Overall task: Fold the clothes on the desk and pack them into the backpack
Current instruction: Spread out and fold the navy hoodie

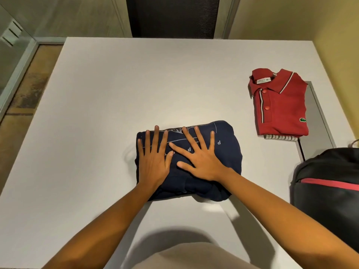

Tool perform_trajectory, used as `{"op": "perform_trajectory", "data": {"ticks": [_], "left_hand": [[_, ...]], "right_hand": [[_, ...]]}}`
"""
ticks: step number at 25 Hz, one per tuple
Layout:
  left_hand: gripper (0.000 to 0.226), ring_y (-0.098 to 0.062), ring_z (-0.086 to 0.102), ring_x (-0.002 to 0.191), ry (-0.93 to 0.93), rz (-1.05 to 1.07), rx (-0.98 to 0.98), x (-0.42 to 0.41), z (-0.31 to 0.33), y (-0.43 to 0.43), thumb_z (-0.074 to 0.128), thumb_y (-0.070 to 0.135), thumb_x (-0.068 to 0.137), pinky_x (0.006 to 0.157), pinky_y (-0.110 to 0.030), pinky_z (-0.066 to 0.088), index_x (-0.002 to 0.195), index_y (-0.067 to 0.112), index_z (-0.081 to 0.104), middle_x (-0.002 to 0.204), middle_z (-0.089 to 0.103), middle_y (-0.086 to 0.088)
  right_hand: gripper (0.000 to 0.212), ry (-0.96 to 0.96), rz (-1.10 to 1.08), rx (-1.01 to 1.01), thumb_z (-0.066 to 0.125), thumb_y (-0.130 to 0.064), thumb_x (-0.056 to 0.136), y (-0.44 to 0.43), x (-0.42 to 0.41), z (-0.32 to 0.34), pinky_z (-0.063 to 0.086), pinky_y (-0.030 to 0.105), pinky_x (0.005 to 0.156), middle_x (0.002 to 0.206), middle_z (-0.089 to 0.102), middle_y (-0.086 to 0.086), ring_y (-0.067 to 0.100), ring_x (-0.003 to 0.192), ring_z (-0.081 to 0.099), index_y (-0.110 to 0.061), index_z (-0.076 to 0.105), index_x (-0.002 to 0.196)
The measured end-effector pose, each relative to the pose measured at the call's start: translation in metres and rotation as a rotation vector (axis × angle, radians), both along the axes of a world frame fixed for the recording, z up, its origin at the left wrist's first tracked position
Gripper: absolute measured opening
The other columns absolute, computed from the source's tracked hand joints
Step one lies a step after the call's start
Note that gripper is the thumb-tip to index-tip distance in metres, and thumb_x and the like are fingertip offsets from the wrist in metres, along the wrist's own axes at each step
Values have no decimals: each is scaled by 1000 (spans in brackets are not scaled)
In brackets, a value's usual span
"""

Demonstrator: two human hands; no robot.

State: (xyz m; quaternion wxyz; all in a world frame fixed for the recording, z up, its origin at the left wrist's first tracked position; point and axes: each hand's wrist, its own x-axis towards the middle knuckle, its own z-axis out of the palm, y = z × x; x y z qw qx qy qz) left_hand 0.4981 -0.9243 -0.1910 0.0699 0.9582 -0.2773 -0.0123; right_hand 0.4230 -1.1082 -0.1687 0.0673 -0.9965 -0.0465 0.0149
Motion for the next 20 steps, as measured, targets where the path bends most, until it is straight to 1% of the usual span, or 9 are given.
{"op": "perform_trajectory", "data": {"ticks": [3, 5, 7, 10, 13, 15, 17, 19, 20], "left_hand": [[64, -34, 4, 149, -6, 28, -27, 1, -1, -2, 21, 52, 99, 117, -61, 5, 155, 23, 12, 163, 5, -8], [65, -32, 7, 149, 7, 42, -57, -1, 0, 0, 25, 52, 99, 118, -59, 5, 155, 20, 14, 162, 8, -7], [67, -29, 8, 149, 22, 65, -109, -7, 2, 3, 28, 50, 98, 120, -53, 6, 155, 16, 14, 162, 9, -7], [71, -26, 3, 150, 61, 183, -201, -20, 6, 10, 33, 48, 97, 122, -42, 2, 155, 12, 12, 162, 5, -9], [67, -31, 14, 147, 195, 473, -341, -35, 19, 13, 39, 41, 101, 119, -41, 14, 154, 9, 14, 160, 14, -13], [56, -35, 36, 133, 251, 678, -384, -35, 29, 11, 41, 35, 101, 113, -45, 21, 147, 5, 31, 146, 39, -18], [38, -32, 53, 107, 265, 777, -387, -27, 37, 10, 39, 33, 102, 104, -43, 22, 126, 7, 52, 119, 60, -15], [30, -27, 52, 87, 349, 835, -407, -14, 45, 14, 40, 32, 102, 93, -40, 23, 105, 9, 59, 97, 65, -11], [29, -29, 52, 86, 411, 856, -438, -8, 47, 20, 41, 31, 102, 90, -40, 24, 97, 9, 60, 91, 65, -10]], "right_hand": [[57, -52, -150, 51, 32, -55, 100, -3, -11, 8, -1, 68, 112, 164, 1, 2, 29, 150, -7, -39, 17, 153], [59, -117, -417, 70, 37, -47, 99, -4, -25, 9, 3, 60, 117, 163, 8, 9, 33, 149, 2, -28, 24, 153], [60, -183, -691, 210, 46, -36, 96, -7, -44, 10, 15, 53, 118, 159, 16, 15, 37, 146, 16, -18, 29, 150], [61, -177, -979, 582, 55, -29, 96, -7, -63, 15, 38, 37, 102, 151, 26, 12, 33, 130, 41, -12, 28, 148], [58, -172, -1036, 685, 57, -30, 95, -4, -70, 18, 39, 28, 98, 138, 42, 10, 25, 121, 47, -10, 35, 145], [49, -211, -1110, 748, 58, -31, 95, -8, -63, 24, 44, 35, 99, 128, 54, 8, 25, 115, 51, -8, 46, 135], [39, -190, -1178, 827, 57, -33, 96, -10, -53, 34, 46, 31, 86, 115, 62, 6, 21, 99, 56, -7, 54, 124], [32, -138, -1175, 884, 53, -34, 98, -12, -44, 41, 43, 25, 68, 99, 64, 6, 20, 85, 56, -5, 59, 110], [31, -122, -1176, 913, 50, -34, 99, -14, -43, 43, 41, 24, 61, 91, 64, 4, 20, 80, 56, -5, 60, 101]]}}
